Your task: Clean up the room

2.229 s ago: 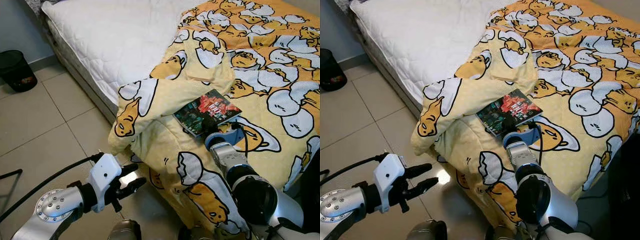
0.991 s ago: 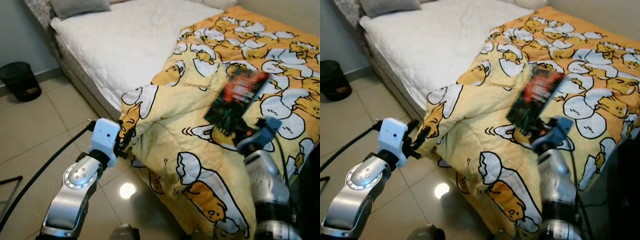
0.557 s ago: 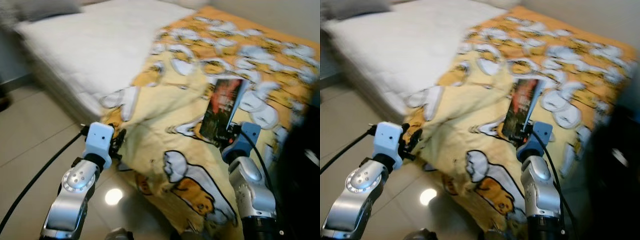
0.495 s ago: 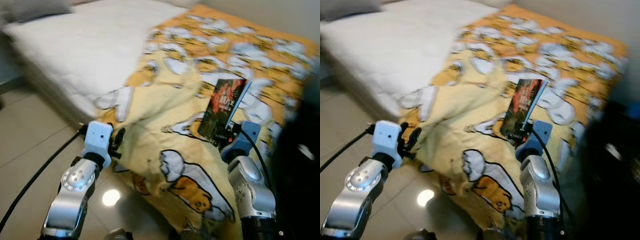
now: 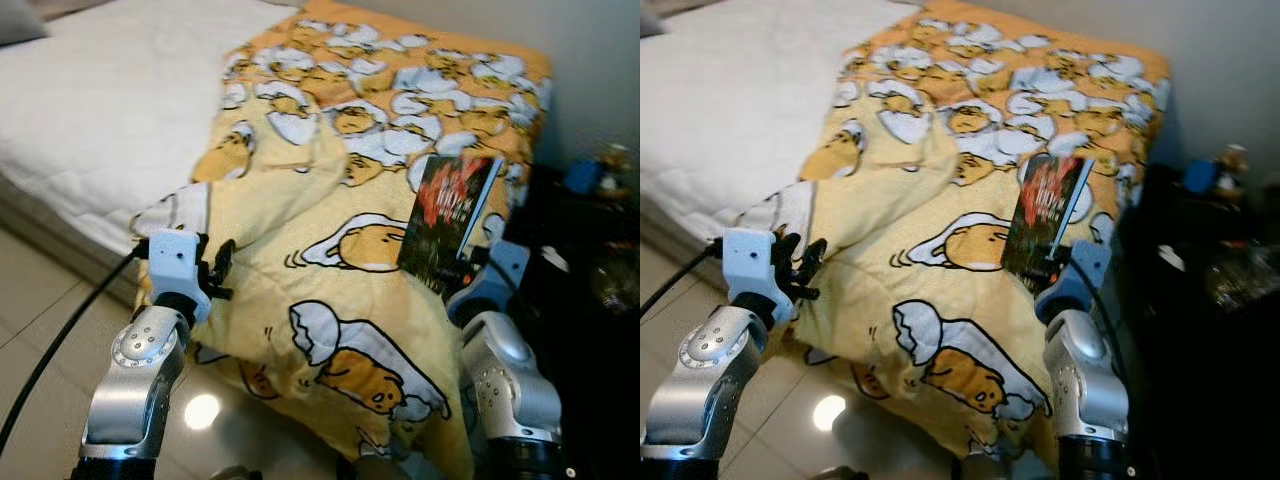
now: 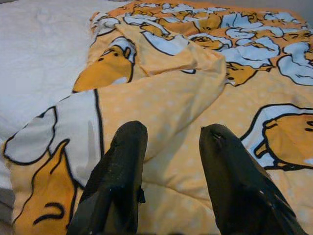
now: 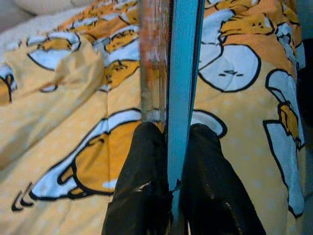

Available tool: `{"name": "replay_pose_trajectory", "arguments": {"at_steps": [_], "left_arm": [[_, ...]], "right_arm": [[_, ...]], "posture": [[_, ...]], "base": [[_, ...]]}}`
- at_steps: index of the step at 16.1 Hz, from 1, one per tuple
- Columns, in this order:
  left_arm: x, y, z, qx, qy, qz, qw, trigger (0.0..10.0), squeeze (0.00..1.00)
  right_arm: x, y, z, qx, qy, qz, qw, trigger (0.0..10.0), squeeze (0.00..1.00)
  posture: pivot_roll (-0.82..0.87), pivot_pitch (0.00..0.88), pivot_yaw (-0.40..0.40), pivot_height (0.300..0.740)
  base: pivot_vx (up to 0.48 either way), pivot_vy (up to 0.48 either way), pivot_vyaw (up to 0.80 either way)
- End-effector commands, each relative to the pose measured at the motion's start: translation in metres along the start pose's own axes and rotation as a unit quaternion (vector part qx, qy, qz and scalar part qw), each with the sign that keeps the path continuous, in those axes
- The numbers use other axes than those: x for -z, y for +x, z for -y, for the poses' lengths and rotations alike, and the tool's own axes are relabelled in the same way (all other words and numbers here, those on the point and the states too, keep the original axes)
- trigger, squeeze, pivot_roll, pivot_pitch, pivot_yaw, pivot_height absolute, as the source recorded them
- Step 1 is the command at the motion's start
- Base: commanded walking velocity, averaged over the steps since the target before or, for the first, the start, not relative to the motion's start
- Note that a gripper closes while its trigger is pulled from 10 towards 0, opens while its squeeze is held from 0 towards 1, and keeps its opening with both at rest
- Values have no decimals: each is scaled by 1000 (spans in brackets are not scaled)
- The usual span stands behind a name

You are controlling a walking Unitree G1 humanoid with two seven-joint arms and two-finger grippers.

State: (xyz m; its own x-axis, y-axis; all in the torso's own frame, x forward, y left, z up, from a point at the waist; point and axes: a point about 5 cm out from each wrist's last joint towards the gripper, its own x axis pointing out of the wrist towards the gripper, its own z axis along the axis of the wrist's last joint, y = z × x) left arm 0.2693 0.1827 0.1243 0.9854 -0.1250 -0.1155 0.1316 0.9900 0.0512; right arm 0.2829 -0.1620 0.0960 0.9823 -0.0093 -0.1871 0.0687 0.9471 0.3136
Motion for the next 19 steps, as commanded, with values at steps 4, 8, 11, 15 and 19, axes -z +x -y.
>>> {"name": "replay_pose_trajectory", "arguments": {"at_steps": [4,8,11,15,19], "left_arm": [[1,3,-5,-11,-7,-28,1000,10000,0],[6,3,-7,-17,12,-33,999,10000,0],[3,3,-1,7,12,-19,1000,10000,0],[0,5,-6,1,25,-15,1000,10000,0],[0,5,-7,2,32,-14,999,10000,0]], "right_arm": [[-11,4,-5,15,-7,38,999,10000,0],[-8,2,6,86,-35,46,995,10000,0],[-2,-3,-6,17,-26,23,999,10000,0],[3,-4,-14,-9,-20,13,1000,10000,0],[4,-5,-16,-13,-25,10,1000,10000,0]], "posture": [[99,0,-28,740],[85,0,-26,740],[75,0,-30,740],[73,0,-26,740],[73,0,-25,740]], "base": [[0,0,-800],[0,0,-800],[0,0,-800],[0,83,-800],[0,378,-359]]}}
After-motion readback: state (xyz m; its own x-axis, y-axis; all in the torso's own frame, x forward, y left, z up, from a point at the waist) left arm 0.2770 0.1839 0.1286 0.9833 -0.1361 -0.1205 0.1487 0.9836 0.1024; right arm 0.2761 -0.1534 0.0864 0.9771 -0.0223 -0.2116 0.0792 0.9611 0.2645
